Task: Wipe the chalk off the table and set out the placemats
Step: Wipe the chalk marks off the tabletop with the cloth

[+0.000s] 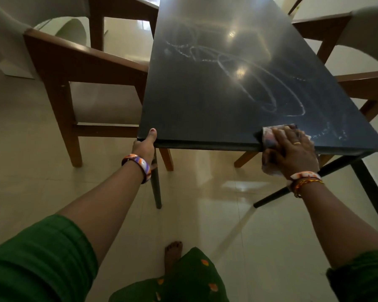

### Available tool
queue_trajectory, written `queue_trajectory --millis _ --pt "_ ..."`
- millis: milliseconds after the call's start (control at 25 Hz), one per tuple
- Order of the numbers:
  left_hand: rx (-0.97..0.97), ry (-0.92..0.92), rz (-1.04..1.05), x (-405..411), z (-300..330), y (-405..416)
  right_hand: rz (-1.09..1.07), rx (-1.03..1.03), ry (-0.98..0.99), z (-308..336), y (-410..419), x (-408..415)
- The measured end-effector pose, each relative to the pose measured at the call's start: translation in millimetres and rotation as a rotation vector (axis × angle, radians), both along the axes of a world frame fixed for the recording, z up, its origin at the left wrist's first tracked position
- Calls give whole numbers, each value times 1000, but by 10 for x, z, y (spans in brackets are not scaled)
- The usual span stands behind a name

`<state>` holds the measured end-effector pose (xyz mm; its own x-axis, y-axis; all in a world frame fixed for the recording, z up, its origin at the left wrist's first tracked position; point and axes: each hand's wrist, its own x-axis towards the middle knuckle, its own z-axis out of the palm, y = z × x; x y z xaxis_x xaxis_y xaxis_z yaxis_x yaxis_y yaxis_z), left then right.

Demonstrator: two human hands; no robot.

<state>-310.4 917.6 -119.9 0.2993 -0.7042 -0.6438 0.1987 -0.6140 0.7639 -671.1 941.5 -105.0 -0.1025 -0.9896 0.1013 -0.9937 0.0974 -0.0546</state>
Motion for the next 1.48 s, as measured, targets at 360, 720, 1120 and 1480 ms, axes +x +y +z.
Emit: queue_trajectory --millis 360,720,1120,1480 --pt "4 -29 -11 -22 70 27 313 -80 -70 -107 -140 1668" --pt "-24 -467 -13 -147 227 97 -15 60 -92 50 -68 -222" --pt "-440 -1373 -780 -646 344 -190 93 131 -124 149 -264 1229" --pt "-499 -1359 -1011 -866 365 -811 -444 239 -253 463 -566 1"
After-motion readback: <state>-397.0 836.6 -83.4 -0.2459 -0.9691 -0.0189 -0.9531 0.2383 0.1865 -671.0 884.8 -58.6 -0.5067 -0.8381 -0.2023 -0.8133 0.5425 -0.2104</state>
